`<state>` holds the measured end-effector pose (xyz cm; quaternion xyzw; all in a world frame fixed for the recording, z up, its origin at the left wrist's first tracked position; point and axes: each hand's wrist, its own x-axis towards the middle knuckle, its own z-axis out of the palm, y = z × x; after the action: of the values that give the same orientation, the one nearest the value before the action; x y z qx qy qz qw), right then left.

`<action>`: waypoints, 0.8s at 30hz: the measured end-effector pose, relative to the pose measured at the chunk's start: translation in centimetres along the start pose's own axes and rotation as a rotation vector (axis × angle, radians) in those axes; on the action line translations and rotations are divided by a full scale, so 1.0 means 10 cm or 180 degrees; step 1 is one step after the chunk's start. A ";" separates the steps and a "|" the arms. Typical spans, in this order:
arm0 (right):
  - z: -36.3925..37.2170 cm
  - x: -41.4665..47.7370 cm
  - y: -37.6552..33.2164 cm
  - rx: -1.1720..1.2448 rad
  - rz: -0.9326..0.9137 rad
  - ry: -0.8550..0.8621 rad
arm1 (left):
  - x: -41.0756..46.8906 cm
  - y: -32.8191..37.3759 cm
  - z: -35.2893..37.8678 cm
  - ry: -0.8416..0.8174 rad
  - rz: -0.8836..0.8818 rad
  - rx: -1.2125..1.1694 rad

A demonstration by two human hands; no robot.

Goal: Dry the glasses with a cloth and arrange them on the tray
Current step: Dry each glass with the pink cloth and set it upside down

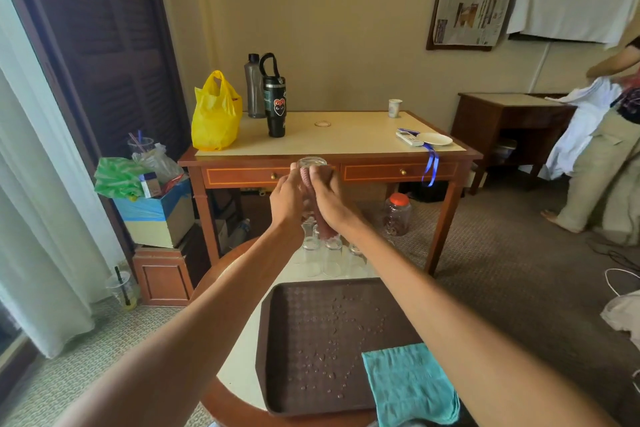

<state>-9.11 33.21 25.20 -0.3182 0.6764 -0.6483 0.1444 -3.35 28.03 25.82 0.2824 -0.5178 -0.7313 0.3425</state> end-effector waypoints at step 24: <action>-0.09 -0.04 0.11 -0.0138 0.0088 0.0317 | -0.10 0.02 0.07 -0.0092 -0.0070 -0.0129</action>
<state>-9.63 34.07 24.17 -0.2793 0.7010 -0.6464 0.1125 -3.25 29.14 26.26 0.2705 -0.5046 -0.7494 0.3325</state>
